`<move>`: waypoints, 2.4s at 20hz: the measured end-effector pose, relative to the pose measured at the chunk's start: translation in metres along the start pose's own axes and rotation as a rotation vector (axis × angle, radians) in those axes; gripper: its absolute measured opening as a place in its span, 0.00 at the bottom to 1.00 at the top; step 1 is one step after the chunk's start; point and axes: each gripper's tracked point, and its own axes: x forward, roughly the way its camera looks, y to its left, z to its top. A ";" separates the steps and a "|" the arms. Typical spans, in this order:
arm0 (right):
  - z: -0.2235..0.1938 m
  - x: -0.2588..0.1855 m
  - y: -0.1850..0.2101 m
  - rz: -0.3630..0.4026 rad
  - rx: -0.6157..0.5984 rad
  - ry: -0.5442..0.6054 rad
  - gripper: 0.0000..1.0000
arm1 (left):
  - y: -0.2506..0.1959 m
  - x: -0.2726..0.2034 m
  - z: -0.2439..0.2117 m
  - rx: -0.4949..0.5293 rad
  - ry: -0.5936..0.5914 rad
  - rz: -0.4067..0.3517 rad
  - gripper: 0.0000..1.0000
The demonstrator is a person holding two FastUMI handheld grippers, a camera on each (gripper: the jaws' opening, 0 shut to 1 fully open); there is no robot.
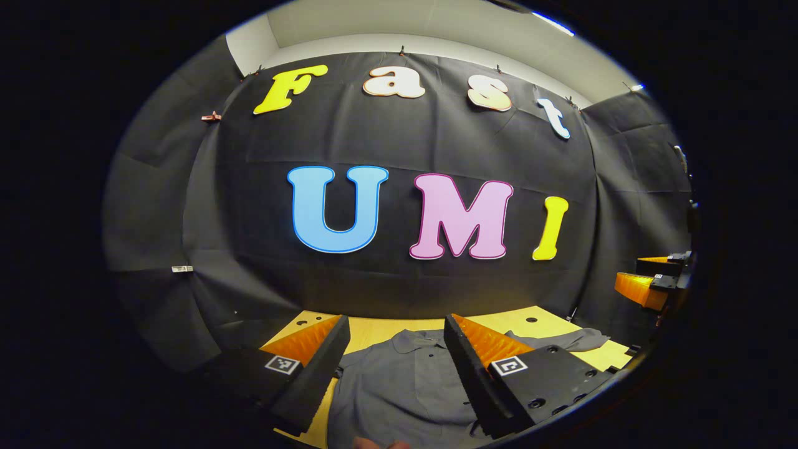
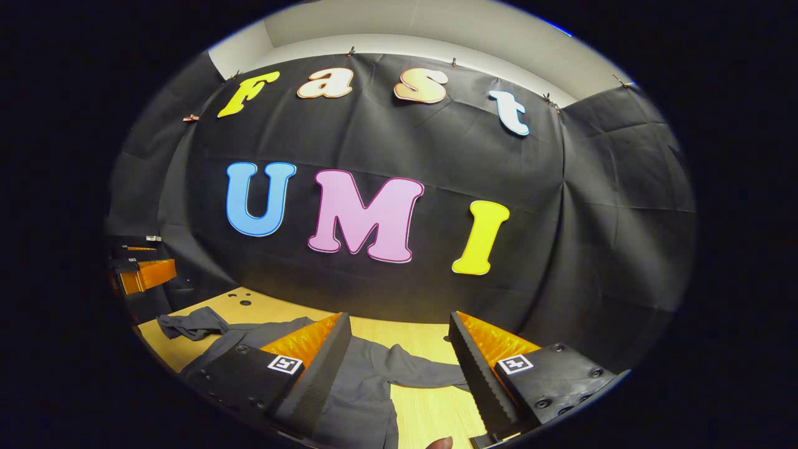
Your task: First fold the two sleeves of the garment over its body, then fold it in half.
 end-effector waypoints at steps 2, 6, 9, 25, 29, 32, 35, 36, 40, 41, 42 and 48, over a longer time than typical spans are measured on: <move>-0.002 0.003 -0.003 -0.002 -0.006 0.002 0.96 | -0.003 0.002 0.000 0.004 0.000 -0.003 0.96; -0.008 0.009 -0.017 -0.014 -0.024 0.017 0.96 | -0.013 0.005 -0.002 0.009 0.005 -0.019 0.96; -0.031 0.020 -0.050 -0.055 -0.061 0.085 0.97 | -0.024 0.008 -0.008 0.009 0.020 -0.026 0.95; -0.294 0.128 -0.289 -0.150 -0.072 0.601 0.98 | -0.079 0.046 -0.050 -0.028 0.189 0.154 0.95; -0.350 0.152 -0.306 -0.117 -0.039 0.684 0.98 | -0.071 0.048 -0.060 -0.034 0.231 0.243 0.95; -0.387 0.162 -0.307 -0.085 -0.010 0.739 0.98 | -0.069 0.046 -0.068 0.011 0.264 0.280 0.96; -0.418 0.162 -0.303 -0.036 0.027 0.795 0.98 | -0.071 0.046 -0.070 0.027 0.281 0.293 0.96; -0.417 0.174 -0.304 -0.040 0.060 0.756 0.98 | -0.072 0.046 -0.071 0.032 0.285 0.298 0.96; -0.419 0.171 -0.304 -0.033 0.090 0.792 0.52 | -0.069 0.045 -0.073 0.035 0.289 0.325 0.95; -0.422 0.172 -0.303 -0.029 0.052 0.797 0.33 | -0.068 0.044 -0.073 0.037 0.290 0.334 0.95; -0.420 0.174 -0.301 -0.020 0.001 0.790 0.13 | -0.067 0.044 -0.073 0.037 0.290 0.341 0.95; -0.396 0.164 -0.299 -0.025 -0.024 0.766 0.06 | -0.057 0.030 -0.073 0.035 0.283 0.352 0.95</move>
